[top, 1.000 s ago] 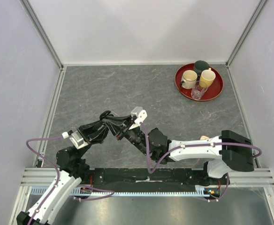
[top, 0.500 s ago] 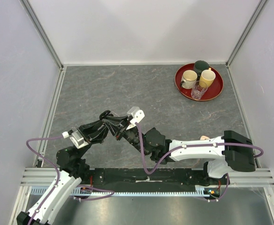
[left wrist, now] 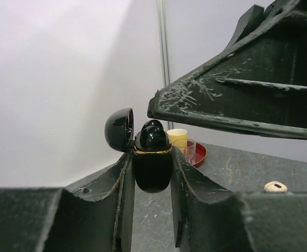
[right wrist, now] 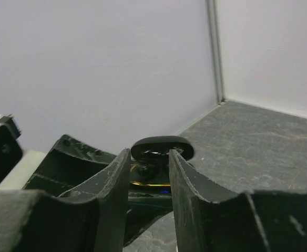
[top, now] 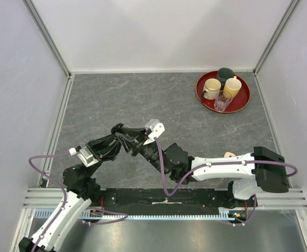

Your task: Insert the wireless bluetooth earbuds into the charging case

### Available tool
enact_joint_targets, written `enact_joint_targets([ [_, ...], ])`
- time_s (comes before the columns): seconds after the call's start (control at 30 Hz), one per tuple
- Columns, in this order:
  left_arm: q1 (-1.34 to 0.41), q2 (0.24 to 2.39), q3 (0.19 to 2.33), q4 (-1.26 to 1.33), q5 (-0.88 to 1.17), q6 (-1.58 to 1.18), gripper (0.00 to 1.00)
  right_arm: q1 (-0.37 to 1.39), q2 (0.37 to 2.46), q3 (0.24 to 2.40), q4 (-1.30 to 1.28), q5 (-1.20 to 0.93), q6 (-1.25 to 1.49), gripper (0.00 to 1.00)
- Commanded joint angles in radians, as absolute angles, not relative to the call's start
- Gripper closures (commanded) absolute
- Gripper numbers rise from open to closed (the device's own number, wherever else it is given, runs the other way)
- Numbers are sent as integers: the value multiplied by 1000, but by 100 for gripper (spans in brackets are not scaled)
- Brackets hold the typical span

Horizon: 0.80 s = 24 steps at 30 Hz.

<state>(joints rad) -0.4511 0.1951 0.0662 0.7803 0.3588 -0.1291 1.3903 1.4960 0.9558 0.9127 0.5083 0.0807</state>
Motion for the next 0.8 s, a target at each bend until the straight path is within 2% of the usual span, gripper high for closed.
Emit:
enact_joint_targets([
  [0.0, -453, 176, 103, 867, 356, -100, 98, 1381, 1465, 940, 979, 552, 48, 57],
  [0.33, -453, 176, 95, 853, 359, -106, 98, 1381, 1442, 910, 1109, 479, 35, 46],
  [0.57, -454, 179, 92, 827, 354, -107, 98, 1381, 1399, 890, 1105, 531, 34, 38],
  [0.63, -453, 181, 97, 808, 350, -110, 98, 1381, 1379, 893, 1069, 595, 31, 20],
  [0.7, -454, 184, 103, 787, 348, -117, 98, 1371, 1358, 934, 912, 632, 17, 3],
  [0.77, -454, 198, 109, 766, 363, -114, 98, 1353, 1350, 1024, 658, 666, 41, 2],
])
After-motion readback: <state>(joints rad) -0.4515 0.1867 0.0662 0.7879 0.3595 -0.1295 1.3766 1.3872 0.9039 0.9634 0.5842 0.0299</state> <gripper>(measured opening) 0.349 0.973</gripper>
